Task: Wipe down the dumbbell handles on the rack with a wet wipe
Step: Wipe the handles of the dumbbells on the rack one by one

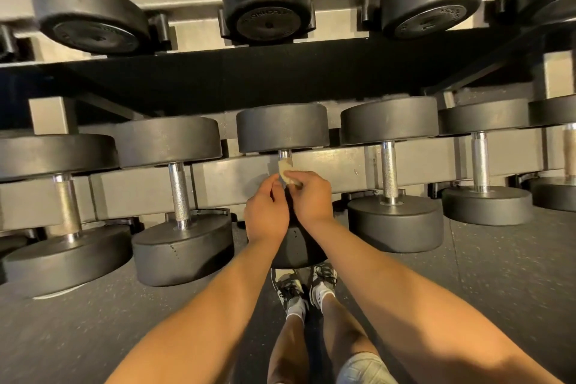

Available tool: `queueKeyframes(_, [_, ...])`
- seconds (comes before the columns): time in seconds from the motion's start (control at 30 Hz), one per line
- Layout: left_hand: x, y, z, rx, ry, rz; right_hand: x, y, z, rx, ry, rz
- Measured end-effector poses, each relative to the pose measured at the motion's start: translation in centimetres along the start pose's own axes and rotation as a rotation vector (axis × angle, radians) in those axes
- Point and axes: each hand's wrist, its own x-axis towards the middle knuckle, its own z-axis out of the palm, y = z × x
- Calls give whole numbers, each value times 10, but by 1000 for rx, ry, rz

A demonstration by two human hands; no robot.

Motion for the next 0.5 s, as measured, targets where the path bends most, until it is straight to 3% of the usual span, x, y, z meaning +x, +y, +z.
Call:
queueKeyframes(0.23, [3, 0, -1, -17, -24, -52, 22, -17, -3, 85, 6, -27])
queueKeyframes(0.5, [0, 2, -2, -42, -51, -42, 2, -2, -10, 121, -100, 45])
